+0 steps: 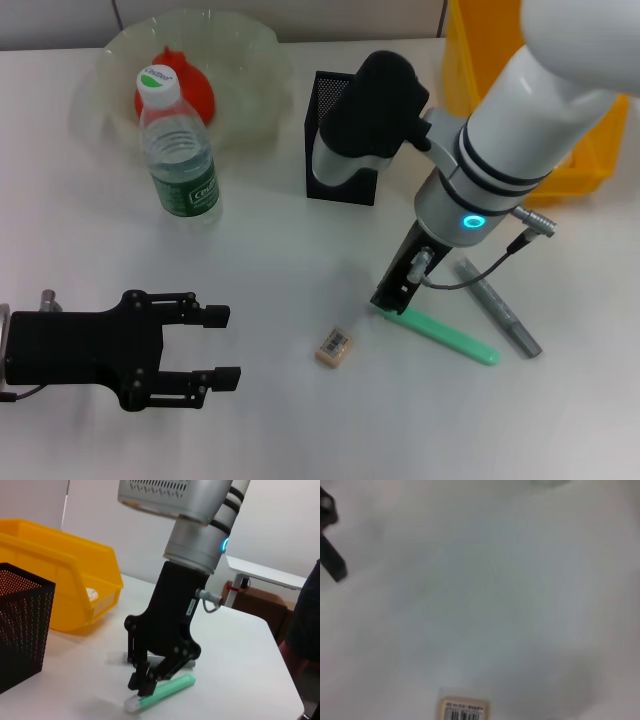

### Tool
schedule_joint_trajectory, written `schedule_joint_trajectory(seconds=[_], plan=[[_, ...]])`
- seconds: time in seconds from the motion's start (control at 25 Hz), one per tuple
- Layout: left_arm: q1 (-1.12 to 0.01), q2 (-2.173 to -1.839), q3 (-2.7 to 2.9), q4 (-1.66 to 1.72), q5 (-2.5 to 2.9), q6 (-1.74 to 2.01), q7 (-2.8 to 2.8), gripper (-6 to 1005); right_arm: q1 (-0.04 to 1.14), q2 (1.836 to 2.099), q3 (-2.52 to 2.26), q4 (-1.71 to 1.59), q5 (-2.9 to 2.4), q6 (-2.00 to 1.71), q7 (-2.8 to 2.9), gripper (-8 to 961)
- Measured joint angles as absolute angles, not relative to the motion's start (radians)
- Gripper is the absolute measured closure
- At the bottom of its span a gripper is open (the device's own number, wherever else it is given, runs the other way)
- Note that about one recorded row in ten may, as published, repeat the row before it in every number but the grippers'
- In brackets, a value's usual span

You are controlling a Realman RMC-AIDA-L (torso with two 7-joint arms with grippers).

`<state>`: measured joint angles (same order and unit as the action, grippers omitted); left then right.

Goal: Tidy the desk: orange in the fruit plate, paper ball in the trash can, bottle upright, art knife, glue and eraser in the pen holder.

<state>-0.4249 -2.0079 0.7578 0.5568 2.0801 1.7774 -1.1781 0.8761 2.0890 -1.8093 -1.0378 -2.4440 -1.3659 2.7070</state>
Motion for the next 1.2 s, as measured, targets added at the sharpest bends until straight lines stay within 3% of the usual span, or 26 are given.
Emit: schedule_joint_trajectory(seconds=[0.48,0.68,0.92,1.2], plan=[[-0.421,-2.008,0.752,0.557,2.080,1.785,-1.178,271,0.810,2.083,-1.643,-1.164,-2.449,-1.451,2.638,921],[-0.423,-2.008,0.751,0.557,2.080,1.785,-1.178,271,0.828,2.086,-1.648,-1.112,-2.449,-1.436,2.621,828],[-0.423,-2.013,0.752,0.557,2.080,1.782,-1.178,271,0.852,2.090,-1.698,-1.043,-2.430,-1.402,2.604,590],[-0.423,-2.015,0.750,0.557,2.080,1.780,-1.177,271,0.881,2.091,-1.782,-0.983,-2.419,-1.349,2.605,398]])
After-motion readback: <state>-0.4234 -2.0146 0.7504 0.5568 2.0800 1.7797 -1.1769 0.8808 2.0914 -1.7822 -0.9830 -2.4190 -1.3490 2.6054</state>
